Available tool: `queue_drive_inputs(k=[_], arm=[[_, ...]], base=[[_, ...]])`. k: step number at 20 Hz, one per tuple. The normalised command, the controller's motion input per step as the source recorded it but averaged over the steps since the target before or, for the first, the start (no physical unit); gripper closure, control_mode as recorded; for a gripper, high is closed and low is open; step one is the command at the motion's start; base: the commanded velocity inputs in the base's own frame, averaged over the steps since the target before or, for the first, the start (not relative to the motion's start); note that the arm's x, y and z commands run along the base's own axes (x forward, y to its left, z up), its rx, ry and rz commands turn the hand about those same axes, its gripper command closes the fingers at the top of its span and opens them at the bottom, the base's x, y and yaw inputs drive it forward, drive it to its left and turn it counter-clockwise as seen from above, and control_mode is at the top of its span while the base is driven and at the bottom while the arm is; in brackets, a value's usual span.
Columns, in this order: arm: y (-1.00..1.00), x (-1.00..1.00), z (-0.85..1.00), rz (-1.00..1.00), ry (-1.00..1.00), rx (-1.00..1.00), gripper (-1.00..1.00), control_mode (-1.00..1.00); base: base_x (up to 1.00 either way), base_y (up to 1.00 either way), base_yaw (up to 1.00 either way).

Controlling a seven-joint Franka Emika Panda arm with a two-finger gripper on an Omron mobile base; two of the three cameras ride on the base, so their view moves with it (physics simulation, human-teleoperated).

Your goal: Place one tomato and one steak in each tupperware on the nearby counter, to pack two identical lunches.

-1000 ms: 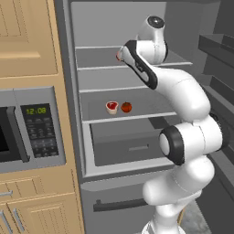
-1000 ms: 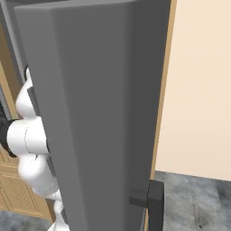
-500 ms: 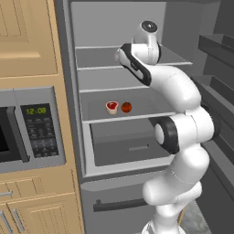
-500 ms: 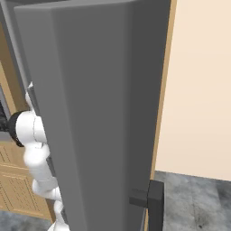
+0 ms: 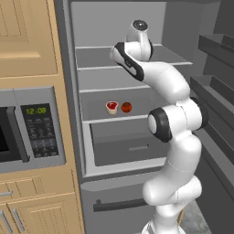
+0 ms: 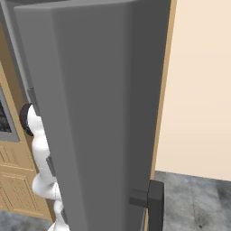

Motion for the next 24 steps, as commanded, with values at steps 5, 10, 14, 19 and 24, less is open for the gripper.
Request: queue_drive_inputs(k=[5, 10, 14, 19, 24], arm=[[0.11, 0.42, 0.0, -0.03, 0.04, 0.0, -1.0, -1.0], [0.02, 0.2, -0.12, -0.05, 0.0, 0.0, -1.0, -1.0], [-0.14, 0.0, -0.34, -0.12, 0.0, 0.0, -1.0, -1.0], [-0.15, 0.0, -0.38, -0.13, 0.0, 0.0, -1.0, -1.0], [-0.03, 0.0, -0.53, -0.11, 0.0, 0.0, -1.0, -1.0]], base=[[0.0, 0.0, 0.0], [0.0, 0.0, 0.0], [0.0, 0.0, 0.0], [0.0, 0.0, 0.0], [0.0, 0.0, 0.0]])
